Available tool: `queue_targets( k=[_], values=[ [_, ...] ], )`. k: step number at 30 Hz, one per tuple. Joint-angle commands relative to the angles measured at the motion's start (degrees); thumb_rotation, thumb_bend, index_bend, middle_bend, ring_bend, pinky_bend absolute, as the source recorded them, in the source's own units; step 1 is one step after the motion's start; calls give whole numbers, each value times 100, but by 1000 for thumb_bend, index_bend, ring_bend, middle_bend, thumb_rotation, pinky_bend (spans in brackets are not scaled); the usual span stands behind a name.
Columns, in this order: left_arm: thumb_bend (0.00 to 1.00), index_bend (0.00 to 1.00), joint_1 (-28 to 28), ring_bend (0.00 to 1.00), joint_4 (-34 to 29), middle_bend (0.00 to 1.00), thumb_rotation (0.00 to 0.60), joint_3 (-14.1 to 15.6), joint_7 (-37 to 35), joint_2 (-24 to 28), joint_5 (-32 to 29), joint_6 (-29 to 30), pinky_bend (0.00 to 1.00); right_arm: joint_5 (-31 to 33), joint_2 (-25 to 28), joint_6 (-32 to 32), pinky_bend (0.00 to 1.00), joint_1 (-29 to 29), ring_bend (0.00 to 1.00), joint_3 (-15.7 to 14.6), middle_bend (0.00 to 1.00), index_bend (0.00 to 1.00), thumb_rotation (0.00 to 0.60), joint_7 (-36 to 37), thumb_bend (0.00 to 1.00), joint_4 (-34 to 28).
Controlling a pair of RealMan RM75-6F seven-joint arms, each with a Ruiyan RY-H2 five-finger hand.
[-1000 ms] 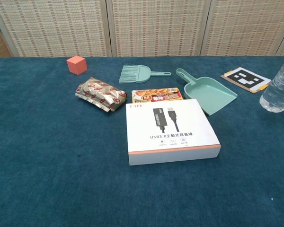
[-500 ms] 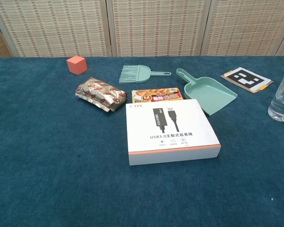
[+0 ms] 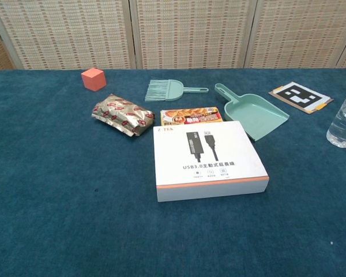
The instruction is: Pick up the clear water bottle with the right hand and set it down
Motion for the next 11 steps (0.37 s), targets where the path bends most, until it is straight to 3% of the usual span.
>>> queue_targets(
  k=[1, 3, 6, 11],
  values=[
    [392, 356, -2, 333, 10, 355, 600, -5, 14, -7, -43, -33, 437, 188, 499, 912, 79, -649, 0, -11, 0, 0, 600, -1848, 56, -1160],
    [392, 356, -5, 334, -2, 355, 600, -10, 24, -6, -57, -43, 437, 203, 624, 1218, 78, -879, 0, -81, 0, 0, 600, -2518, 56, -1644],
    [392, 356, -10, 333, -7, 356, 600, -8, 60, -12, -29, -33, 437, 137, 717, 1406, 77, -1069, 0, -196, 0, 0, 600, -2949, 57, -2062],
    [392, 356, -42, 333, 1, 359, 600, 5, 91, -36, 51, -42, 438, -45, 680, 1436, 79, -1146, 0, -306, 0, 0, 600, -3219, 56, -2197]
  ],
)
